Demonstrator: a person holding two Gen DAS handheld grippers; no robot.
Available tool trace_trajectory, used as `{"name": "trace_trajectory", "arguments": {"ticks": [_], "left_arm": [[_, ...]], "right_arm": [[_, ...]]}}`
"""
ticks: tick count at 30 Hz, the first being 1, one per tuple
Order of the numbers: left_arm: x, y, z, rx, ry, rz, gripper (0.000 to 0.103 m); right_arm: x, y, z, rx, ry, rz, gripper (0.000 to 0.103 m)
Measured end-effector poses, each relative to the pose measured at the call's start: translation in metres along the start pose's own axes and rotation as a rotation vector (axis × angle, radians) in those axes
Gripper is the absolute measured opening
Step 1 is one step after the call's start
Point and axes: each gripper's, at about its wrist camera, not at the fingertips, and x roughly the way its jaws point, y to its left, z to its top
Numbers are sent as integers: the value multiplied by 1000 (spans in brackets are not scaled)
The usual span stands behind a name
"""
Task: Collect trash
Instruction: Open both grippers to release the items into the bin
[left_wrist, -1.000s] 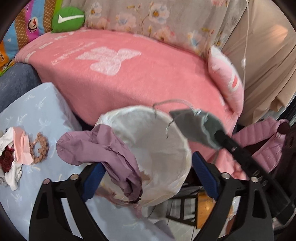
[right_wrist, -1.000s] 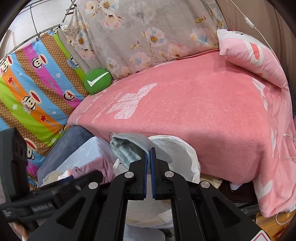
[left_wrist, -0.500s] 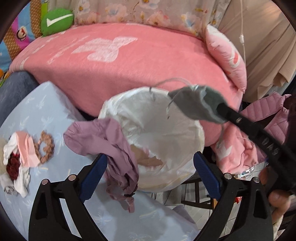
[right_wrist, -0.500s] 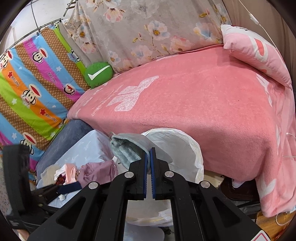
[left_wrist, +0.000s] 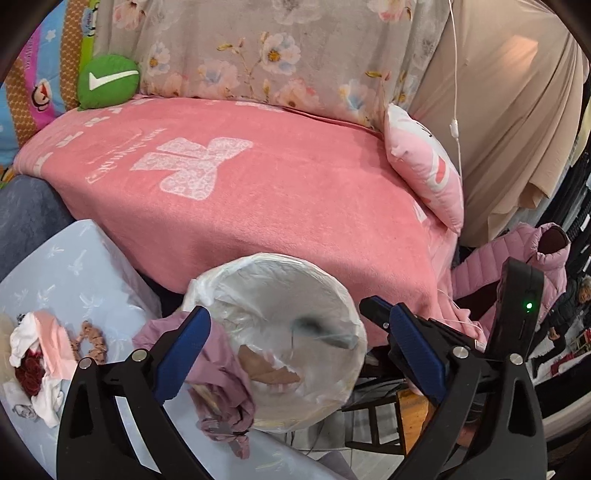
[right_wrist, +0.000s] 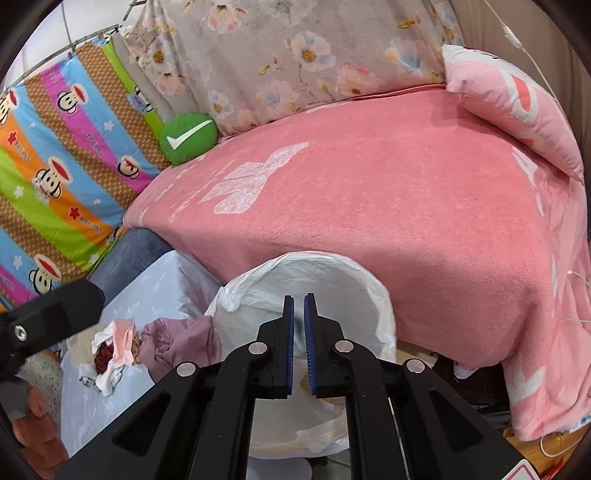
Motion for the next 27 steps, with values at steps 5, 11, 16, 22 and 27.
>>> {"name": "trace_trajectory", "arguments": {"ticks": [5,11,16,22,27], "left_arm": [[-11,16,-7,-36,-39,108,94],[-20,40,-16,-116,-96,262,94],[-28,55,-27,-161,-112,341,94],[-33,75,-38,-220,-104,386,94],[-38,90,-48,-269,-100,394,94]], "right_arm": [[10,21,-13,-34,42,62,35],[23,62,-48,-131,122,138,44],[41,88,-64,-180,174,157,44],[55,83,-55,-191,175,77,2],[43,60,-38,-147,122,14,2]]}}
